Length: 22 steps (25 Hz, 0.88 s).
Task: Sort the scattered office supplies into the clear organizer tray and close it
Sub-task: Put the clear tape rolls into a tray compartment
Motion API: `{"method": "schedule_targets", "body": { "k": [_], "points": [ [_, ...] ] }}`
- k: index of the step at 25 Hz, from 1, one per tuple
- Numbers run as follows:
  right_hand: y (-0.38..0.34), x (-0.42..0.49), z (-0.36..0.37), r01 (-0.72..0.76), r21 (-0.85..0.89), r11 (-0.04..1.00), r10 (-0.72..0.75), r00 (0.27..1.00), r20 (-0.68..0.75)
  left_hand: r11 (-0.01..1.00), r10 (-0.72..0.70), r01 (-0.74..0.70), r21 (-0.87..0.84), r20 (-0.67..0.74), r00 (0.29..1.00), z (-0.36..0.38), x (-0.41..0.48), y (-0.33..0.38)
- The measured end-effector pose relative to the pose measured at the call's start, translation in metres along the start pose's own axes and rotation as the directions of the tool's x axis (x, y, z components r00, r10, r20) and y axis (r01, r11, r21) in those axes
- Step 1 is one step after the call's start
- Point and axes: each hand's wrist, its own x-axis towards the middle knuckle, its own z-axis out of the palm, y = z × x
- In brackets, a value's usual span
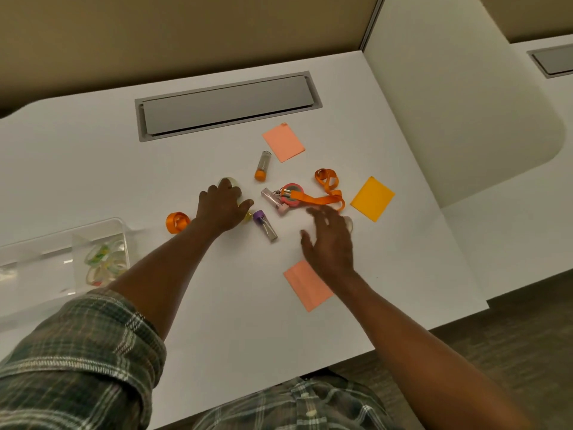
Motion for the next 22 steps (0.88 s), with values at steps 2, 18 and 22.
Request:
{"method": "schedule_targets", "body": {
  "k": [2,18,22],
  "points": [
    [0.018,0.006,-0.011,-0.191,-0.037,0.981,0.192,0.981,0.013,1.0,-0.015,0.016,-0.012,0.027,1.0,0.0,0.0,0.0],
    [-0.007,0.0,0.002,-0.219,0.082,0.972,0.21,0.972,0.106,0.918,0.049,-0.149,-0.368,-0.266,0.963,-0.018,-0.07,-0.009],
    [-0.037,-0.004,0.004,-0.18,0.266,0.947,0.172,0.984,0.052,0.804,-0.098,-0.11,-0.585,-0.312,0.945,-0.019,-0.106,-0.015]
  ]
}}
